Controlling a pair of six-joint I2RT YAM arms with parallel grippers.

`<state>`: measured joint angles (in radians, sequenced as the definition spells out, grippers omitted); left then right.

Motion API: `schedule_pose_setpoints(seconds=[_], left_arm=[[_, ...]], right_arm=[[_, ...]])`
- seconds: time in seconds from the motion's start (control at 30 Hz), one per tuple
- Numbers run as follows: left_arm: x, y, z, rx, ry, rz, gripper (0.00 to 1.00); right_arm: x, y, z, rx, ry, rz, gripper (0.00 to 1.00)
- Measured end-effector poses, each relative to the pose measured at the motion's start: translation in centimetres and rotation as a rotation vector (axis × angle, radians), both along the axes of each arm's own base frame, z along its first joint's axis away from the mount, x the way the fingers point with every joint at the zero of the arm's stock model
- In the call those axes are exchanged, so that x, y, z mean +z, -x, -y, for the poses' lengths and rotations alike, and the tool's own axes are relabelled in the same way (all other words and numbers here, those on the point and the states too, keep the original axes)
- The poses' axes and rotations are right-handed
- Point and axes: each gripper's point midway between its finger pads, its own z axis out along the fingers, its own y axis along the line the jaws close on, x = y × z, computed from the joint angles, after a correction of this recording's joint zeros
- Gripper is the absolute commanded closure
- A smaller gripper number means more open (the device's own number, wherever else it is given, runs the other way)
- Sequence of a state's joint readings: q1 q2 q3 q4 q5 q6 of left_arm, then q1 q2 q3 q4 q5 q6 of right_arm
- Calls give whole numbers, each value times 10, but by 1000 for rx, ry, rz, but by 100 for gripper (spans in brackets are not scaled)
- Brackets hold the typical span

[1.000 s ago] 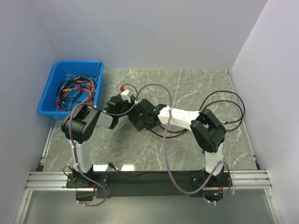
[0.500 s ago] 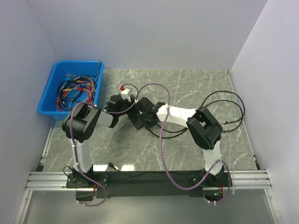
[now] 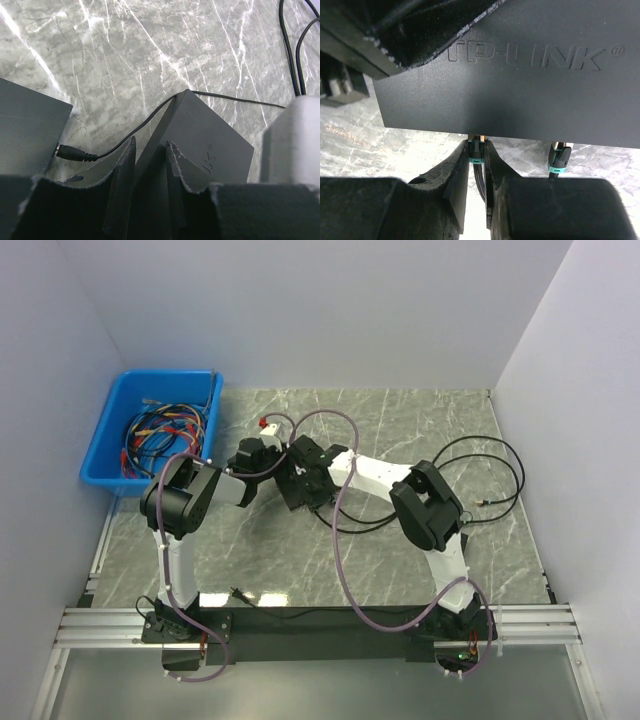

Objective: Insert the plug into the switch port

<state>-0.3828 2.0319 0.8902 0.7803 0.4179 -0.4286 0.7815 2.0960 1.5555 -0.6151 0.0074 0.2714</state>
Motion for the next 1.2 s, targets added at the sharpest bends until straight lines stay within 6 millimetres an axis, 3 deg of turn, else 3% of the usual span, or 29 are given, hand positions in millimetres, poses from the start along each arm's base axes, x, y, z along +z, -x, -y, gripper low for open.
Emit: schedule_pose_setpoints(seconds=[0.2, 0.4, 1.2], left_arm=[[0, 0, -2, 10, 7, 9, 68], [-1, 7, -3, 18, 24, -10, 69], [-6, 88, -8, 201, 171, -193, 70]], right_arm=[[-1, 0, 0, -4, 6, -10, 100], [-2, 6, 10, -56, -112, 81, 100], [-3, 54, 52, -67, -181, 140, 100]])
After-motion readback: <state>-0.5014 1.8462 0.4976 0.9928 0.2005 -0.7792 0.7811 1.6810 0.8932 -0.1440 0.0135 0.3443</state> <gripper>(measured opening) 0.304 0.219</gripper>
